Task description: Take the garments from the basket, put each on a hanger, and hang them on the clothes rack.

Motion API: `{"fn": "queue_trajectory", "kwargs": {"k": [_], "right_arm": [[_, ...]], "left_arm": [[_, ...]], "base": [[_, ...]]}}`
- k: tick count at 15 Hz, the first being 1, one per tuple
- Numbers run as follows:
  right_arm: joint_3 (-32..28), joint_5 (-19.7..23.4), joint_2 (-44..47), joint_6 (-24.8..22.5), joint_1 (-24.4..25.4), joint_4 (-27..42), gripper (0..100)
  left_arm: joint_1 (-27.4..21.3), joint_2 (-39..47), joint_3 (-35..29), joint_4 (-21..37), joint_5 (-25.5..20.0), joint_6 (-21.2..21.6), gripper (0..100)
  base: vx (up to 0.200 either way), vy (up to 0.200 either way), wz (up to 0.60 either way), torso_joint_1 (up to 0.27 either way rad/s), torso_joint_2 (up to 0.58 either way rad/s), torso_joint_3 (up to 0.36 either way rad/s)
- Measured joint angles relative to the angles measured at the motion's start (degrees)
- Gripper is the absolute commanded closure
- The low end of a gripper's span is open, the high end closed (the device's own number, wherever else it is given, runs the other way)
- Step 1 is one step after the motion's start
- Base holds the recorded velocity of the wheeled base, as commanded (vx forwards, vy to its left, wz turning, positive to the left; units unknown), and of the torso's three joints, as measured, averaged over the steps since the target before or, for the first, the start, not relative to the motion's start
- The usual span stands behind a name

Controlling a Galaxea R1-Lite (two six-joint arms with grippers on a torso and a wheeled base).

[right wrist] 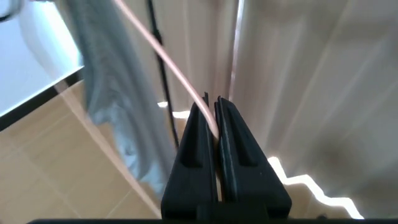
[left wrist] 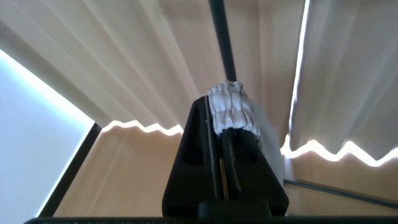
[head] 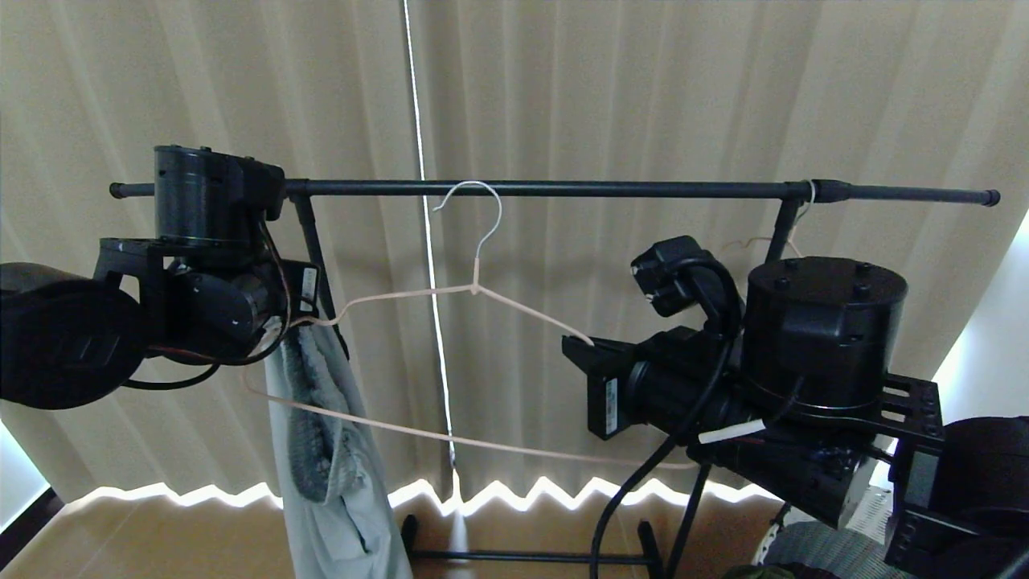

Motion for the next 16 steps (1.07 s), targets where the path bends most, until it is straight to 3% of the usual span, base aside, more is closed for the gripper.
{"fn": "queue_trajectory", "kwargs": {"k": [10, 13, 16], "right_arm": [[0.37, -0.35, 1.87, -0.33, -1.66, -0.17, 100], [-1.67, -2.43, 3.08, -0.34, -1.68, -0.38, 100], [-3.88, -4.71, 4.94, -2.52, -2.68, -0.46, 100]], "left_arm": [[1.05, -0.30, -0.93, -0.33, 0.13, -0.50, 100], [-0.78, -0.30, -0.49, -0.16, 0.11, -3.69, 100], [-2.05, -0.30, -0.33, -0.13, 0.44, -4.11, 100]], "base": [[0.000, 0.000, 0.00, 0.000, 0.00, 0.000], [0.000, 0.000, 0.00, 0.000, 0.00, 0.000], [0.000, 0.000, 0.00, 0.000, 0.00, 0.000]]}}
